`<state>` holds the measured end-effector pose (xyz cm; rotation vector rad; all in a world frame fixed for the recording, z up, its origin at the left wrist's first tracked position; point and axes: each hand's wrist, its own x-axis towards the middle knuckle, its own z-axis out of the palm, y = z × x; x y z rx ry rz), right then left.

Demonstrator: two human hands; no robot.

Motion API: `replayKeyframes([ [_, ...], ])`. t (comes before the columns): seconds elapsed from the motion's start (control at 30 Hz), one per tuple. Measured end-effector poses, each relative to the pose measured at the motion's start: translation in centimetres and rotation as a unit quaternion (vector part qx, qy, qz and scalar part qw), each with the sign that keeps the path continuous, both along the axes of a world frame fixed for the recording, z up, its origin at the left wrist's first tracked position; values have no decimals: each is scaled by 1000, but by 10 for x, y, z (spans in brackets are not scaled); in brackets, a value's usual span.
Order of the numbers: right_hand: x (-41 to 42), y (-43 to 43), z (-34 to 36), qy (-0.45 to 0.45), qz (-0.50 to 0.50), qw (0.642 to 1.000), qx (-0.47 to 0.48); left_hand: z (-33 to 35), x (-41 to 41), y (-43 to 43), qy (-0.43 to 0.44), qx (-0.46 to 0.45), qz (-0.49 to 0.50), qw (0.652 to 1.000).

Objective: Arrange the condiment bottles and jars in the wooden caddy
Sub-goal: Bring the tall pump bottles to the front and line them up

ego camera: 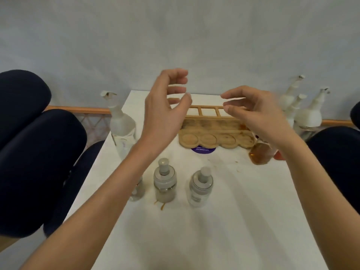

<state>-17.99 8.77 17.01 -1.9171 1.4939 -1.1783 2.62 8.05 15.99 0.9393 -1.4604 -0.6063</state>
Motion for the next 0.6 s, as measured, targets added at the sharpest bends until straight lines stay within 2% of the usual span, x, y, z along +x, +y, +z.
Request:
replayKeyframes([
  [0.1, -39, 25, -3, -30, -92, 994, -52, -7, -49, 1, -24, 52, -58, 997],
  [0.2, -76, 39, -19, -48, -230, 967, -100, -16, -94, -4, -65, 119, -113, 984],
  [0.27, -98, 41, -33, -60, -298, 948, -96, -23, -122, -10, -106, 170, -148, 968],
  [0.43, -131, 33, -75, -52, -324, 945, -12, -50, -184, -34, -226, 274, -235, 905],
  [0.6, -143, 17, -118, -58, -311, 947, 60, -74, -231, -62, -278, 294, -250, 880],
])
